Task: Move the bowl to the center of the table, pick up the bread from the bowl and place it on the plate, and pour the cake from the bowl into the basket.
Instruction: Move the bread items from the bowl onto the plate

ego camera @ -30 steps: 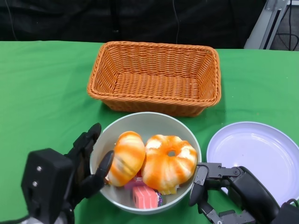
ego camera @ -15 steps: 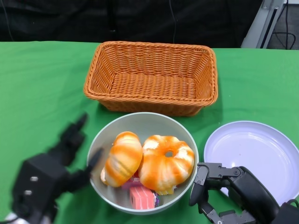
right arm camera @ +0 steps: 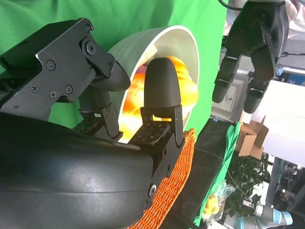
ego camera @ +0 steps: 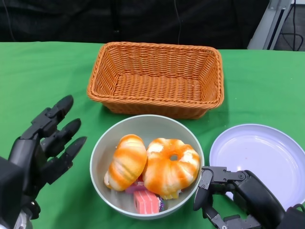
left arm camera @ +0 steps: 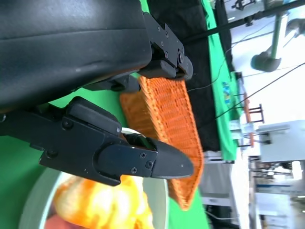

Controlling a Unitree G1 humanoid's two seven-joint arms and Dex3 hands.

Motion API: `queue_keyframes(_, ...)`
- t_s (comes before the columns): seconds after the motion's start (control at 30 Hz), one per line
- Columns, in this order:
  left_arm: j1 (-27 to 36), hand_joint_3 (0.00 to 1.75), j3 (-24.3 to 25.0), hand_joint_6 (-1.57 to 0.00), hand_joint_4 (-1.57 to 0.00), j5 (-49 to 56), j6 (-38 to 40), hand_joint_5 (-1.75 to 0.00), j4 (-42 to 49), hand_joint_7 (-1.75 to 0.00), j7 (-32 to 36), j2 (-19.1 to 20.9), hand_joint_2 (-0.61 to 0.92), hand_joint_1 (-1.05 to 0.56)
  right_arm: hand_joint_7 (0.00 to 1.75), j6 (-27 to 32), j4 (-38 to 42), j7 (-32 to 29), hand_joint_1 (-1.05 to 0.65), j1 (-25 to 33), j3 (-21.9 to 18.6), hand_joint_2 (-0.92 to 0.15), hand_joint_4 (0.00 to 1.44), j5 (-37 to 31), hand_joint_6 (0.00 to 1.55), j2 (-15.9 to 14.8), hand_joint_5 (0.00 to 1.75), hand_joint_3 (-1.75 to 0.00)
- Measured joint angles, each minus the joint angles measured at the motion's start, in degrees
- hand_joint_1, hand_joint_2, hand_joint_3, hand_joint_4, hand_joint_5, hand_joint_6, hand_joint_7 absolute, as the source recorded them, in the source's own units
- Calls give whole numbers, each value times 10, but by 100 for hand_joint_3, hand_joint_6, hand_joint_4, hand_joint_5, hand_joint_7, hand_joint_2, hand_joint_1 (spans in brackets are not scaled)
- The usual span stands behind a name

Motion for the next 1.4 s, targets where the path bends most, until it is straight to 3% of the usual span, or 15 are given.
queue_keyframes(0.17, 1, 10, 6, -96, -101, -10, -58, -27, 39, -15, -55, 14, 92, -11, 131, 0, 1, 0, 2, 0, -1, -46, 77, 1, 78, 0, 161, -123)
queue_keyframes(0.23, 2, 19, 9, -111, -104, -15, -82, -45, 61, -14, -78, 17, 92, -1, 130, -1, 2, 0, 2, 0, -2, -46, 76, 1, 79, 0, 160, -122)
queue_keyframes(0.33, 4, 32, 17, -123, -93, -34, -114, -94, 88, -19, -107, 18, 91, -1, 129, -1, 3, 0, 3, 0, -2, -46, 76, 2, 79, 0, 159, -122)
queue_keyframes(0.37, 4, 37, 21, -121, -87, -40, -123, -110, 97, -26, -116, 18, 90, -2, 128, -2, 3, 0, 3, 0, -3, -46, 76, 4, 79, 0, 159, -122)
queue_keyframes(0.43, 4, 42, 27, -104, -80, -51, -139, -130, 115, -63, -125, 18, 90, -4, 127, -2, 3, 0, 3, 0, -4, -46, 76, 5, 79, -1, 157, -122)
queue_keyframes(0.53, 4, 36, 36, -92, -75, -63, -146, -138, 134, -84, -135, 18, 92, -7, 126, -2, 3, 1, 4, 0, -9, -47, 75, 7, 80, -2, 156, -121)
queue_keyframes(0.93, -26, 36, 58, -87, -74, -79, -166, -146, 177, -95, -139, 13, 92, -10, 116, 1, -19, 16, 6, 13, -35, -51, 72, 39, 79, -10, 148, -116)
queue_keyframes(1.0, -32, 34, 62, -87, -75, -82, -167, -148, 183, -98, -139, 10, 92, -11, 100, 11, -42, 19, -1, 20, -41, -57, 68, 49, 78, -11, 138, -98)
queue_keyframes(1.13, -39, 31, 63, -86, -74, -88, -167, -148, 198, -102, -139, 1, 92, -11, 71, 40, -130, 27, -18, 31, -45, -85, 57, 50, 71, -34, 117, -33)
queue_keyframes(1.17, -40, 31, 63, -85, -74, -88, -167, -149, 200, -103, -138, 0, 92, -11, 67, 46, -154, 30, -21, 32, -45, -89, 56, 50, 70, -42, 113, -24)
queue_keyframes(1.27, -42, 31, 62, -84, -73, -86, -168, -150, 201, -106, -138, 0, 92, -10, 51, 63, -219, 35, -27, 30, -46, -92, 60, 41, 72, -62, 94, -11)
queue_keyframes(1.4, -47, 31, 62, -83, -73, -83, -168, -150, 203, -107, -138, -1, 92, -10, 36, 75, -278, 36, -37, 13, -45, -92, 66, 13, 75, -74, 76, -6)
